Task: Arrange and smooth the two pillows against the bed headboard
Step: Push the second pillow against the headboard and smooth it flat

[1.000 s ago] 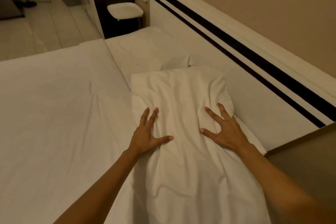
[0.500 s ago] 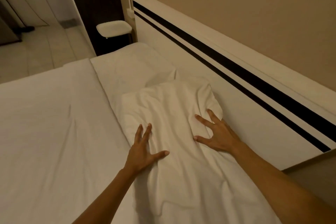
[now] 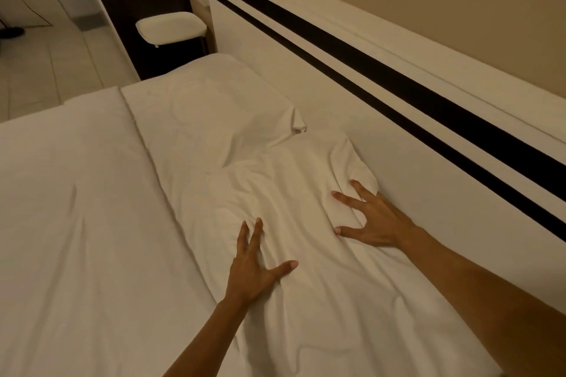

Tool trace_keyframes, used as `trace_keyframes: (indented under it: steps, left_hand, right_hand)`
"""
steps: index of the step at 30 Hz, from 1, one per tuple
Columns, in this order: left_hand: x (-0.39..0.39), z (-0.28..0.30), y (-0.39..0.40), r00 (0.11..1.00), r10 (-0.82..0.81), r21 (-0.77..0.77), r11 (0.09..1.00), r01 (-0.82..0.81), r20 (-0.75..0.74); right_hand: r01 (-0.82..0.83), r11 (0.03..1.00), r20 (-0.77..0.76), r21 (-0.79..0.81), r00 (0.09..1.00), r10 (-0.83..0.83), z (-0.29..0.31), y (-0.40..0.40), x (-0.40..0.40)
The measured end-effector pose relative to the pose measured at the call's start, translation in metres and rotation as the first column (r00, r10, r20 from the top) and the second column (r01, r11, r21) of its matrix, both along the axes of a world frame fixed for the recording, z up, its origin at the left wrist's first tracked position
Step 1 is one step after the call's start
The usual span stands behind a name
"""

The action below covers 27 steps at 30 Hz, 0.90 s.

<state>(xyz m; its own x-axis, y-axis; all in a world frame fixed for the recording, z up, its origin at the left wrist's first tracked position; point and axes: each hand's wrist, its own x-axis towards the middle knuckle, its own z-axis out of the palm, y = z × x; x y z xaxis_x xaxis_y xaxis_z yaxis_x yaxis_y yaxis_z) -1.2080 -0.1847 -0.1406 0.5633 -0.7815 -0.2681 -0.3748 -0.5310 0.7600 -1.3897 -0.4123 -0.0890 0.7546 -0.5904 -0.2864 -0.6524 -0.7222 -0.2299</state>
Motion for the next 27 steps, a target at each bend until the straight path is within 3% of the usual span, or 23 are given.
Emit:
trace_keyframes:
  steps: [13, 20, 27]
  left_hand:
    - [-0.017, -0.097, -0.086, 0.985, 0.1, -0.022, 0.994, -0.104, -0.144]
    - [-0.041, -0.132, -0.106, 0.988, 0.102, 0.049, 0.994, -0.097, -0.116]
    - [-0.045, -0.147, -0.088, 0.999, 0.032, 0.149, 0.989, -0.027, -0.031]
  right_hand:
    - [-0.066, 0.993, -0.125, -0.096, 0.991, 0.054, -0.081, -0.109, 0.036]
    - [-0.105, 0.993, -0.14, -0.059, 0.985, 0.096, -0.127, -0.138, 0.02]
    - [0.062, 0.995, -0.214, -0.079, 0.974, -0.077, -0.143, -0.133, 0.006]
